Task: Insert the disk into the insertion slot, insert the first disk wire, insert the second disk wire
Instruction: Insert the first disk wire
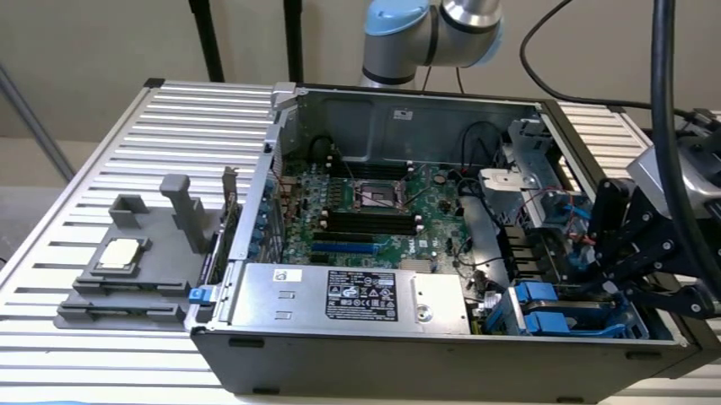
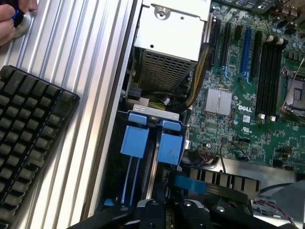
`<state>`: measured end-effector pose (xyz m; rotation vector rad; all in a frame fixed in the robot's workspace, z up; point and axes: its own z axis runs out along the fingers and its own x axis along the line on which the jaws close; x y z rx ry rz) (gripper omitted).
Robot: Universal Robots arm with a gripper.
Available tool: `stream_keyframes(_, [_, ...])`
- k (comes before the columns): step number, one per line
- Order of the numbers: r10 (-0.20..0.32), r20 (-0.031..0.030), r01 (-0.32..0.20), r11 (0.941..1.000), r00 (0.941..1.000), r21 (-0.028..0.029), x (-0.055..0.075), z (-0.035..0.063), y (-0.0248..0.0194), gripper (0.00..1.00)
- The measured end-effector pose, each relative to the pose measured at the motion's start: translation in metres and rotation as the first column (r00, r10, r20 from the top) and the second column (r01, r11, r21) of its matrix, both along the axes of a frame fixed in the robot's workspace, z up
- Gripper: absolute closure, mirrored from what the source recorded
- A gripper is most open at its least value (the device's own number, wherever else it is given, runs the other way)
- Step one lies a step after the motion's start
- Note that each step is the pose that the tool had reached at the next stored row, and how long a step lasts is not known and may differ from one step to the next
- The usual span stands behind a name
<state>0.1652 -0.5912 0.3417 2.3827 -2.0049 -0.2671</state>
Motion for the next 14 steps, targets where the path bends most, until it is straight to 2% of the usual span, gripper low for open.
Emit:
stream_keyframes(1, [-0.001, -0.0022, 0.001, 1.0000, 1.0000, -0.0020, 0.0011, -0.0001, 0.0003, 0.83])
stream_keyframes(3, [-0.002, -0.0040, 0.002, 0.9998, 1.0000, -0.0174, 0.0014, 0.0000, 0.0010, 0.83])
stream_keyframes(4, [-0.002, -0.0040, 0.002, 0.9998, 1.0000, -0.0190, 0.0014, -0.0001, 0.0010, 0.83])
stream_keyframes(10, [-0.002, -0.0041, 0.002, 0.9998, 1.0000, -0.0195, 0.0015, -0.0001, 0.0010, 0.83])
stream_keyframes(14, [-0.012, -0.0042, 0.012, 0.9995, 0.9999, -0.0286, 0.0015, -0.0002, 0.0016, 0.83])
